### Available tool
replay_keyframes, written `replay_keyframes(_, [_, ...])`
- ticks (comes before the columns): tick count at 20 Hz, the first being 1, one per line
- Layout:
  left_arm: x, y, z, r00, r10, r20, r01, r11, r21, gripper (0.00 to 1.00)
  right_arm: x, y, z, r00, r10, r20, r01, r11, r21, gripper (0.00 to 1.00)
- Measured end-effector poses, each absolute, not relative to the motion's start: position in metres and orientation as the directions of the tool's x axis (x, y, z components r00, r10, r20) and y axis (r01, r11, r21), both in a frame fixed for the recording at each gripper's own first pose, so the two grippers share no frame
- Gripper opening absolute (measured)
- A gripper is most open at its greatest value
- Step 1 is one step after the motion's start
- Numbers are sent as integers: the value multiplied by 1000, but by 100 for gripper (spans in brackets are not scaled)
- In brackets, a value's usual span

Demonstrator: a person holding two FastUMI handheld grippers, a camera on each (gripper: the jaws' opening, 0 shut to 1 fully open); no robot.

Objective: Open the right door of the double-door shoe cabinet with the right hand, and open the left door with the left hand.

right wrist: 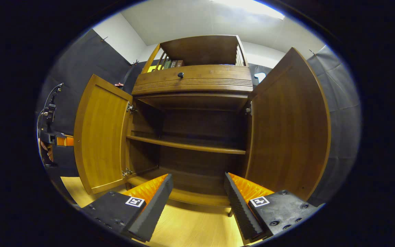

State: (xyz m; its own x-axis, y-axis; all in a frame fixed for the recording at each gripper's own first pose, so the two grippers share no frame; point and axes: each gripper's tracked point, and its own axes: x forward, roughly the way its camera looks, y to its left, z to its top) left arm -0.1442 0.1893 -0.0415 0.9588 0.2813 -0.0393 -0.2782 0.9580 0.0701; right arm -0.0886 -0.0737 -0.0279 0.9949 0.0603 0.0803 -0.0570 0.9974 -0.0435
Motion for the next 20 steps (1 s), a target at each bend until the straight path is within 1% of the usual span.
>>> replay_keyframes(4, [-175, 178, -28, 954, 299, -14, -295, 948, 116, 15, -74, -62, -24, 993, 83, 80, -81, 996, -31, 95])
replay_keyframes(6, [-182, 164, -29, 961, 274, -29, -270, 957, 104, 18, -67, -57, -24, 994, 83, 74, -81, 996, -34, 94])
replay_keyframes(8, [-184, 144, -31, 975, 220, -45, -214, 972, 99, 22, -59, -51, -24, 994, 85, 70, -82, 996, -45, 96])
replay_keyframes(10, [-181, 133, -31, 981, 186, -55, -181, 979, 89, 30, -53, -48, -24, 995, 79, 60, -77, 996, -49, 96])
replay_keyframes(11, [-176, 125, -29, 985, 163, -54, -159, 984, 81, 42, -50, -48, -27, 996, 70, 55, -68, 997, -42, 96])
replay_keyframes(12, [-170, 116, -28, 989, 139, -50, -135, 988, 71, 45, -47, -50, -28, 997, 59, 51, -57, 998, -27, 96])
replay_keyframes(13, [-164, 108, -24, 992, 121, -38, -119, 991, 59, 50, -45, -53, -28, 998, 45, 50, -44, 999, -6, 96])
replay_keyframes(14, [-169, 108, -21, 989, 141, -35, -138, 989, 59, 54, -44, -56, -30, 999, 30, 45, -31, 999, 14, 97])
replay_keyframes(15, [-164, 99, -14, 991, 135, -11, -134, 989, 64, 57, -44, -60, -30, 999, 16, 43, -17, 999, 28, 96])
replay_keyframes(16, [-156, 92, -5, 994, 110, 23, -111, 992, 59, 58, -44, -63, -30, 999, 3, 42, -4, 999, 33, 98])
replay_keyframes(19, [-144, 68, -6, 997, 72, 23, -73, 997, 35, 67, -43, -64, -30, 999, -1, 37, 0, 1000, 27, 98])
replay_keyframes(20, [-138, 60, -7, 998, 52, 21, -52, 998, 20, 67, -43, -65, -30, 999, 1, 38, -2, 1000, 29, 99])
